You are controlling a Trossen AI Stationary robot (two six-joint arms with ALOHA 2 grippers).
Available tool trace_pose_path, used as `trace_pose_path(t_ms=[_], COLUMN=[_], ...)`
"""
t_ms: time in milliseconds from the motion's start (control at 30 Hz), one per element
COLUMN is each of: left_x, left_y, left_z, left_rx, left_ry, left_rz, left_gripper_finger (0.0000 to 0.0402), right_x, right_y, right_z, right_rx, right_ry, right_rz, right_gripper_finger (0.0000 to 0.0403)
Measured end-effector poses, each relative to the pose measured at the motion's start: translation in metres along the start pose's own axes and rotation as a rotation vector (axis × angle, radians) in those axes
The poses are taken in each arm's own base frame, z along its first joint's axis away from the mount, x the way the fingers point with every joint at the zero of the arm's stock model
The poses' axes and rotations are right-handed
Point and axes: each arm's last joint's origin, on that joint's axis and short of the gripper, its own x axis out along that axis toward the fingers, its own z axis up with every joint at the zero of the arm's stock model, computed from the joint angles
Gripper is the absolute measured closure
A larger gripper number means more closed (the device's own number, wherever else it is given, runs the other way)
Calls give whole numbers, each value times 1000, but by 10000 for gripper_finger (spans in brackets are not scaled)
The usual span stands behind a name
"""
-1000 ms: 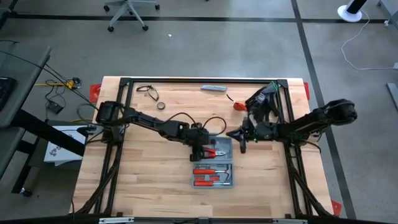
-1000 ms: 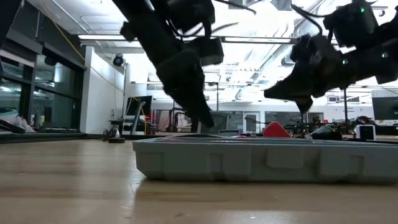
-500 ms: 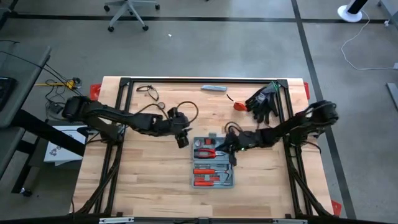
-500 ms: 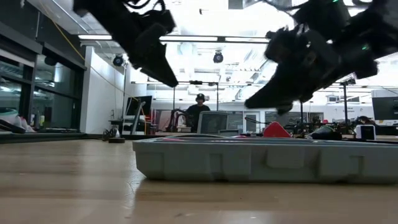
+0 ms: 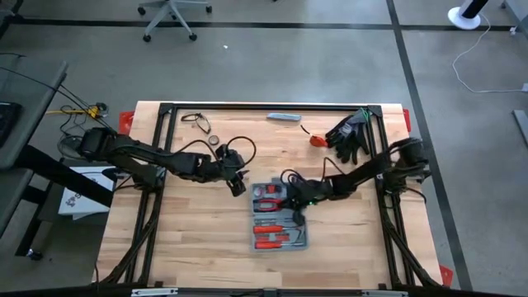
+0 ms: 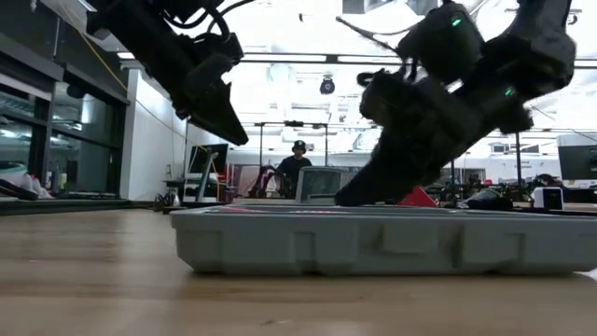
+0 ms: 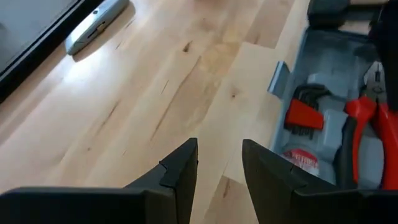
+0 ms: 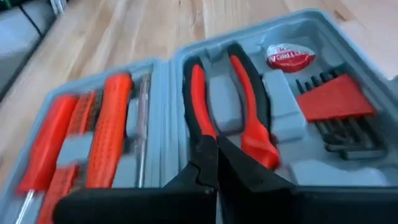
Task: Prefit tool cases
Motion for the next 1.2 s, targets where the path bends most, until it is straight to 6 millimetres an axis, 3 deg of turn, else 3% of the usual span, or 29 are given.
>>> trace_pose_path(t_ms=[300,567,833,1200], left_x=[2,9,20,28], left_y=[7,42,88,165], left_z=[-3,-15,-16,-22], left_rx=[119,158,81,-292], left_ry=[34,227,343,408], left_rz=[83,256,304,257], left_gripper_finger=[282,282,282,282], right_x=[-53,-91,-100,-100], right_y=[6,6,-2,-22], right_z=[36,51,44,23], right_rx=[-95,-170,-195,-123], right_ry=[-48,-72,11,50], right_rz=[-197,-351,-496,-548], right_gripper_finger=[403,403,403,403])
